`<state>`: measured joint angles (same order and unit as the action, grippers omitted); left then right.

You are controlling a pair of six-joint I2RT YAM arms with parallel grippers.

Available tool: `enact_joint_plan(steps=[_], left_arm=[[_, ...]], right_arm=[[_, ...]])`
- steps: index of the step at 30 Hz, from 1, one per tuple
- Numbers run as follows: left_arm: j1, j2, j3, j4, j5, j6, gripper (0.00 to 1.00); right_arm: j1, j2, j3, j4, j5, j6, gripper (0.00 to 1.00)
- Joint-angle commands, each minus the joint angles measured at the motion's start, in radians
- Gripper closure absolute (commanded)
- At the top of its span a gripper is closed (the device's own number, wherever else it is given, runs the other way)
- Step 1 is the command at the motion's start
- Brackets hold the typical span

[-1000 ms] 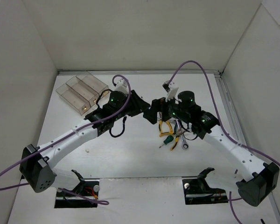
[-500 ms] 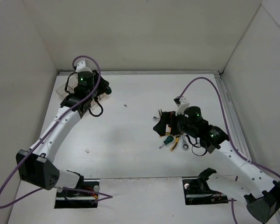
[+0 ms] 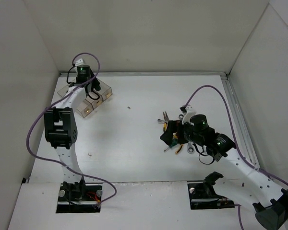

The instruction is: Sort the tools into containers

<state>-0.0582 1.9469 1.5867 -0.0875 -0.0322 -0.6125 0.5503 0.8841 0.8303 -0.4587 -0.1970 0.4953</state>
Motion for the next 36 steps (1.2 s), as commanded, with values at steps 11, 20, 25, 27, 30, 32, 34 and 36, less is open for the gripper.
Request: enact_joint_plan(steps=[11, 20, 25, 27, 30, 32, 34, 36], left_arm=[[0.029, 0.236, 0.291, 0.141, 0.074, -0.018, 0.87], [0.020, 0.236, 0.251, 0.135, 0.040, -0.009, 0.59], [0.020, 0.198, 0.230, 0.134, 0.038, 0.011, 0.47], [0.020, 0.164, 0.213, 0.123, 0.038, 0.017, 0.42], [-0.002, 0.106, 0.209, 0.095, 0.043, 0.066, 0.35], [-0.028, 0.069, 0.217, 0.033, 0.093, 0.108, 0.33], [-0.078, 0.029, 0.222, -0.038, 0.126, 0.189, 0.30], [-0.159, 0.003, 0.205, -0.090, 0.143, 0.291, 0.24]], right_arm=[[0.008, -0.007, 0.035, 0.002, -0.001, -0.026, 0.02], [0.008, 0.018, 0.052, -0.008, 0.004, -0.075, 0.02], [0.007, 0.013, 0.043, -0.008, 0.001, -0.086, 0.02], [0.008, 0.000, 0.040, -0.009, 0.011, -0.093, 0.02], [0.007, -0.019, 0.047, -0.008, 0.036, -0.095, 0.02], [0.005, -0.031, 0.052, -0.008, 0.077, -0.086, 0.02], [0.002, -0.060, 0.058, -0.012, 0.175, -0.078, 0.02], [-0.003, -0.098, 0.064, -0.024, 0.253, -0.074, 0.02]])
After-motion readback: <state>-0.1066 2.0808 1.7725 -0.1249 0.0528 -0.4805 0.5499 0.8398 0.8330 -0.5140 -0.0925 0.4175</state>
